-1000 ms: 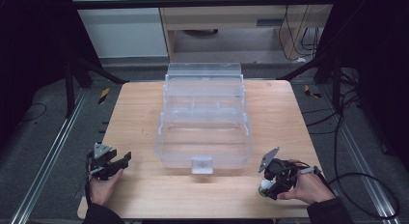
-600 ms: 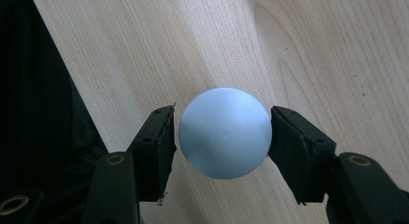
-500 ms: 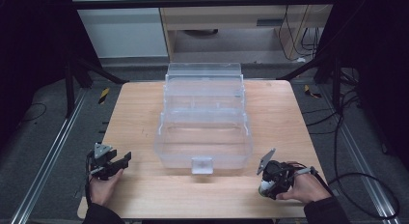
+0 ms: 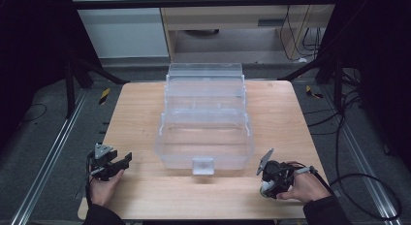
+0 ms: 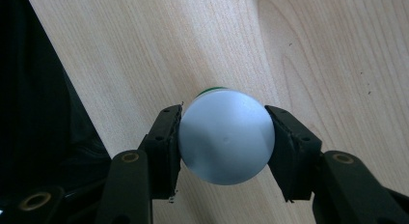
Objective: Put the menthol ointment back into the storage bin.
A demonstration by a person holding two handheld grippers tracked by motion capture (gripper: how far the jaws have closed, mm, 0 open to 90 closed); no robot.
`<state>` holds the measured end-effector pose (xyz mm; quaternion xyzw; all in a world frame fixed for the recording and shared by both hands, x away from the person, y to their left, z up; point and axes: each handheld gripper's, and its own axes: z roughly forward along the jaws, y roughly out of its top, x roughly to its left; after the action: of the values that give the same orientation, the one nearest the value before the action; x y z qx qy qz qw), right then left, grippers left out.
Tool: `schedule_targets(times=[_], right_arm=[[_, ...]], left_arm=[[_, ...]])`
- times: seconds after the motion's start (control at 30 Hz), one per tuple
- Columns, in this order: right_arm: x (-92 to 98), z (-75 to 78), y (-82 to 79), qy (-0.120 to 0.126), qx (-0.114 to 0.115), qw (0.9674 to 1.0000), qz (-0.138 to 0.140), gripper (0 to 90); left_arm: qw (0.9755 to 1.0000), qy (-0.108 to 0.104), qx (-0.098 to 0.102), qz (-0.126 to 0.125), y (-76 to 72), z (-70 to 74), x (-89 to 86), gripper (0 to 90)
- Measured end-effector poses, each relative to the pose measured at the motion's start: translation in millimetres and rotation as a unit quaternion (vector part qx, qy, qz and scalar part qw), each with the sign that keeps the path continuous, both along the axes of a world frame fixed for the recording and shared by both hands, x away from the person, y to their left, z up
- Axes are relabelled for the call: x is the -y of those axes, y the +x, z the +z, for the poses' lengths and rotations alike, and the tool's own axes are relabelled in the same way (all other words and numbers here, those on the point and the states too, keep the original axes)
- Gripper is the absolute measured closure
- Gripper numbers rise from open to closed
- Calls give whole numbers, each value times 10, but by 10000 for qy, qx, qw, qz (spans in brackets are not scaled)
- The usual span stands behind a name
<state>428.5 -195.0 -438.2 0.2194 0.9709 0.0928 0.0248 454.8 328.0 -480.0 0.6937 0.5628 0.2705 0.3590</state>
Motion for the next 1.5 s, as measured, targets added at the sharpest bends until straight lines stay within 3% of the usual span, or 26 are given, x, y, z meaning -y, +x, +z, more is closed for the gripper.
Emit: schedule_targets(times=[0.5, 0.77, 1.5], right_arm=[[-35, 289, 96, 204, 163, 9995, -147, 502], [-22, 476, 173, 395, 356, 9981, -298, 503], [-54, 897, 308, 796, 605, 9936, -521, 503]], left_arm=[[10000, 20, -41, -20, 11, -6, 4, 383], [10000, 12, -39, -35, 11, -6, 5, 383], [9999, 23, -80, -84, 9, -17, 18, 382]])
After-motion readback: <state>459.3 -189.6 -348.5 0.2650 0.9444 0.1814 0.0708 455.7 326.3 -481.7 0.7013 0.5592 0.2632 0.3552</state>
